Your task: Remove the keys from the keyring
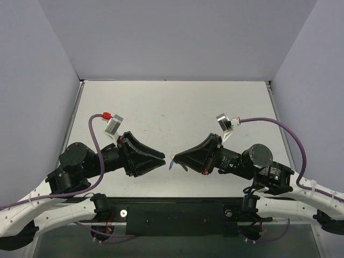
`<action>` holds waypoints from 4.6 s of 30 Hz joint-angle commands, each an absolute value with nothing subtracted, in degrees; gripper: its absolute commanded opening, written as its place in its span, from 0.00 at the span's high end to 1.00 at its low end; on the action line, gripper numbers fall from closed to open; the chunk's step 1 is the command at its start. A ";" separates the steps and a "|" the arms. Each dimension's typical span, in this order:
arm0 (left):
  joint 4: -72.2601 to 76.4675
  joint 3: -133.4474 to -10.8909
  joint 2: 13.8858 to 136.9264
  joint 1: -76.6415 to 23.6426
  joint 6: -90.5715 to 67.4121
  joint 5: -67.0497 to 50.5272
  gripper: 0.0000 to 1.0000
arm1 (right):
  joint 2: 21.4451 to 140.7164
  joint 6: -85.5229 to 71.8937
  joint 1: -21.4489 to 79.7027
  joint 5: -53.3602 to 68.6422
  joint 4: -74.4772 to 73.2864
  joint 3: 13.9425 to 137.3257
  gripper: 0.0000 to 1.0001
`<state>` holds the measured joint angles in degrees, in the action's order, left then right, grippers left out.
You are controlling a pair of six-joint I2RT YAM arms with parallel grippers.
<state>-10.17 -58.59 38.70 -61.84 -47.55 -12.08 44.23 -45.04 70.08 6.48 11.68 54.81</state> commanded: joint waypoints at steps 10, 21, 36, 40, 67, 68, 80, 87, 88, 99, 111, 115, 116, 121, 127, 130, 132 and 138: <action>-0.88 -55.99 37.62 -62.05 -47.81 -9.76 0.55 | 45.35 -45.44 68.29 10.55 20.57 56.51 1.00; 6.24 -52.73 39.90 -62.05 -49.22 -9.75 0.59 | 44.65 -45.79 66.53 11.69 21.00 55.99 1.00; 8.35 -53.17 42.01 -62.05 -49.48 -10.63 0.82 | 44.12 -46.58 64.78 13.80 21.36 55.11 1.00; 8.53 -53.61 42.54 -62.05 -49.48 -10.90 0.83 | 44.03 -46.76 64.78 14.32 21.36 55.11 1.00; -31.71 -74.70 53.87 -61.96 -32.79 -29.26 1.00 | 47.73 -46.15 65.30 23.64 7.04 58.01 1.00; -32.77 -76.19 54.31 -61.96 -31.13 -29.88 1.00 | 47.64 -45.97 65.30 23.73 6.42 57.83 1.00; -49.65 -85.16 61.17 -61.61 -20.83 -32.26 1.00 | 47.20 -42.72 66.09 25.75 0.70 56.78 1.00; -48.43 -84.46 59.59 -60.30 -23.28 -27.25 0.90 | 46.50 -41.75 66.09 23.21 0.26 56.25 1.00; -47.64 -84.46 58.81 -59.86 -23.73 -26.64 0.85 | 46.23 -41.66 66.09 22.86 0.61 56.16 1.00; -22.29 -73.84 47.38 -58.71 -38.64 -19.60 0.50 | 44.65 -44.29 66.09 22.06 9.22 53.88 1.00; 5.97 -53.97 35.42 -58.80 -51.15 -15.82 0.53 | 44.21 -49.74 66.09 19.42 26.88 49.83 1.00; 7.55 -52.48 34.72 -58.80 -51.50 -14.59 0.55 | 44.91 -50.97 66.09 19.77 28.82 49.92 1.00; 7.65 -52.47 34.80 -58.80 -51.59 -14.85 0.55 | 45.09 -51.15 66.09 19.69 29.18 49.92 1.00; 8.61 -51.68 35.51 -58.89 -52.03 -15.29 0.60 | 45.88 -51.85 66.09 19.60 31.20 49.83 1.00; 11.51 -50.01 35.94 -58.97 -53.61 -15.73 0.62 | 46.49 -52.12 66.18 19.95 32.34 49.92 1.00; 12.57 -49.39 36.04 -59.15 -53.96 -15.65 0.63 | 46.85 -52.21 66.18 19.86 32.52 50.01 1.00; 12.13 -49.57 35.95 -59.15 -53.70 -15.64 0.64 | 46.93 -52.21 66.09 19.86 32.52 50.01 1.00; 11.60 -49.57 36.56 -59.24 -53.53 -15.73 0.67 | 47.37 -52.21 66.18 19.60 32.34 50.01 1.00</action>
